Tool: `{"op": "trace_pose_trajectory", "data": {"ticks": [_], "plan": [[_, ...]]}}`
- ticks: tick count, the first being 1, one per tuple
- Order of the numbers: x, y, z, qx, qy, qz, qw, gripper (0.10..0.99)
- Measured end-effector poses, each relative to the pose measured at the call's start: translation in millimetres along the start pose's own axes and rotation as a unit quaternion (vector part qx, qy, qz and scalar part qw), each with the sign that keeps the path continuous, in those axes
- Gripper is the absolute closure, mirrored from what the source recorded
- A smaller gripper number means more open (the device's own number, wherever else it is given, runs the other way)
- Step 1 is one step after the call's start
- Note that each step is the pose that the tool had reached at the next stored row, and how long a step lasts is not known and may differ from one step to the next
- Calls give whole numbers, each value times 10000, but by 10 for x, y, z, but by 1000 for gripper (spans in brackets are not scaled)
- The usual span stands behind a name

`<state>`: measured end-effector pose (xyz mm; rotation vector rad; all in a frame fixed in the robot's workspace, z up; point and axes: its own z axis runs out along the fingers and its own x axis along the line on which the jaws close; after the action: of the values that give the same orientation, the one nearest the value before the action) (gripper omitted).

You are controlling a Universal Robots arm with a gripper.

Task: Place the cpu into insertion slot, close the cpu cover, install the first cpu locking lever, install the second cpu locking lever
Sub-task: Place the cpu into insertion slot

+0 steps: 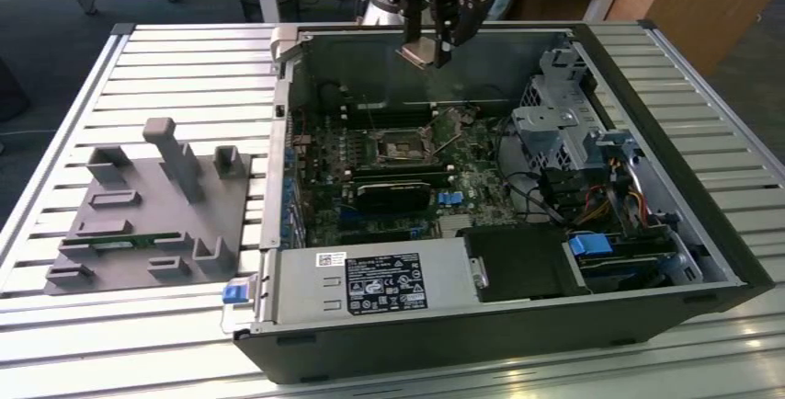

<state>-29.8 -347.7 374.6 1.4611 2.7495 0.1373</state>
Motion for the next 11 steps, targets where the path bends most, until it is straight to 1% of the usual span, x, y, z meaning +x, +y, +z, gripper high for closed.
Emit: {"op": "trace_pose_trajectory", "data": {"ticks": [6, 11], "plan": [[8, -2, 5, -5, -27, 295, 9996, 549], [13, -3, 10, -11, -50, 551, 9985, 549]]}}
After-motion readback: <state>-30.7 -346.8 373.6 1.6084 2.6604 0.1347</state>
